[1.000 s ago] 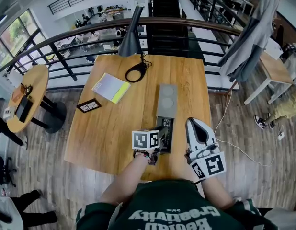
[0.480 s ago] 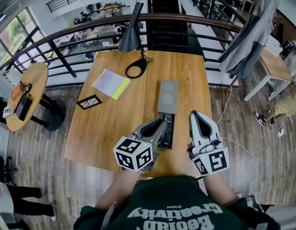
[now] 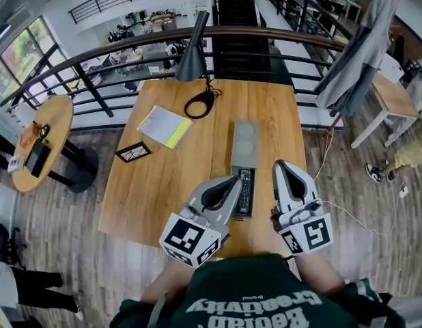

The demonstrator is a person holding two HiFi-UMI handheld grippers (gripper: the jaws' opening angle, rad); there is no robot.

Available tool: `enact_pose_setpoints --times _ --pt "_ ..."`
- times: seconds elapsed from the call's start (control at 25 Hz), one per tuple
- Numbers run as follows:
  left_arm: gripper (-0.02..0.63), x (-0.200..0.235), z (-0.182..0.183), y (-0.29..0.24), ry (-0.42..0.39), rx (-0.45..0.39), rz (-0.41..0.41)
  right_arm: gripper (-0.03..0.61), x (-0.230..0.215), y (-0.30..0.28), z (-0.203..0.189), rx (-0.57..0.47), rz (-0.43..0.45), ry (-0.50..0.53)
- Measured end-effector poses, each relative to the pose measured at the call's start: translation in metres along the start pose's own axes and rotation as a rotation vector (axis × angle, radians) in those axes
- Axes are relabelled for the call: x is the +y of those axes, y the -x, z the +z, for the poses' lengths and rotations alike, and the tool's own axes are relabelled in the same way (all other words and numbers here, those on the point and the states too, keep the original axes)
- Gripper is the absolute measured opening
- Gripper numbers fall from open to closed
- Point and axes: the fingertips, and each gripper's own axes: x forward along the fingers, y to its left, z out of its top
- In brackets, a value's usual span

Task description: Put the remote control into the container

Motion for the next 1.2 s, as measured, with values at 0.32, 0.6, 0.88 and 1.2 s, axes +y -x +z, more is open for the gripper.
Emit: enact_pose_setpoints --times 0.32,0.6,0.88,1.2 --pt "-0.003 0.010 0.015 0.017 -0.224 -0.133 0.120 0.015 0.012 -0.005 -0.002 0.006 0.004 -0.007" --pt "-0.003 0.014 0.013 0.021 -0.231 -0.154 0.120 0.015 0.013 -0.004 -0.011 0.037 -0.002 0.007" --pt "-0.003 0.016 0.012 0.019 -0.224 -0.144 0.099 0.015 0.017 -0.007 -0.011 0.032 0.001 0.006" --pt "-0.003 0.015 0.025 0.015 -0.244 -0.166 0.078 0.015 0.021 -0.011 -0.010 0.020 -0.005 -0.010"
